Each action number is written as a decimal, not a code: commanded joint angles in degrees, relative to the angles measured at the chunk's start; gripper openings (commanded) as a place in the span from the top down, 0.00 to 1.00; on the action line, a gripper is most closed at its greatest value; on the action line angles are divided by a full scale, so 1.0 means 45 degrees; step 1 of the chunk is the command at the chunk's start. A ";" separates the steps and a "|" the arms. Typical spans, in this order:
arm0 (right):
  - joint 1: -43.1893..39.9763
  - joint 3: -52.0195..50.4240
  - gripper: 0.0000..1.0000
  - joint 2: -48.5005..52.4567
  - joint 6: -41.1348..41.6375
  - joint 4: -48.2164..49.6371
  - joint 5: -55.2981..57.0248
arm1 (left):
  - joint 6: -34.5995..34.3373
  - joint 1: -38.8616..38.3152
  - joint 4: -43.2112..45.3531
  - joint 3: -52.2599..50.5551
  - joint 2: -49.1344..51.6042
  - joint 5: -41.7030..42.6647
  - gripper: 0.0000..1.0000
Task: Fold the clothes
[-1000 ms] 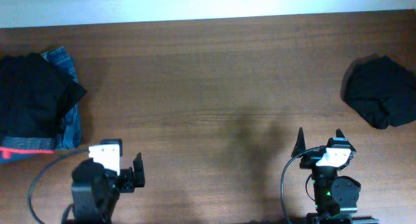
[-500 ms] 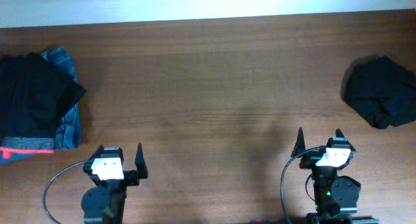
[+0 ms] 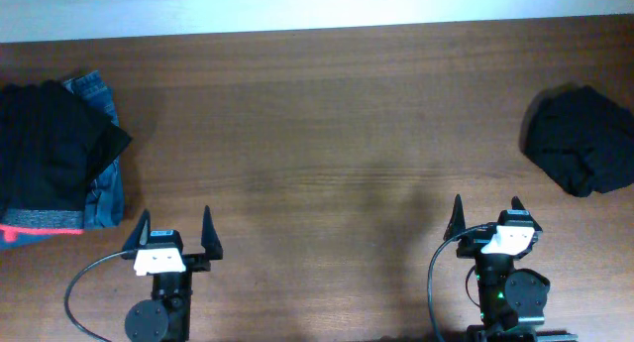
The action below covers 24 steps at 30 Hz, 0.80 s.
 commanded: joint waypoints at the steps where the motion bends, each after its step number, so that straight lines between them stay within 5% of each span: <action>1: 0.0102 -0.0058 0.01 -0.0107 0.0107 -0.0087 -0.0034 | -0.0078 0.0078 0.0432 -0.0097 -0.0155 -0.0126 0.01; 6: 0.0102 -0.0058 0.01 -0.0107 0.0107 -0.0087 -0.0034 | -0.0083 0.0078 -0.1545 -0.0097 -0.0160 0.0160 0.01; 24: 0.0102 -0.0058 0.01 -0.0107 0.0107 -0.0087 -0.0034 | -0.0078 0.0078 -0.1438 -0.0097 -0.0146 0.0248 0.01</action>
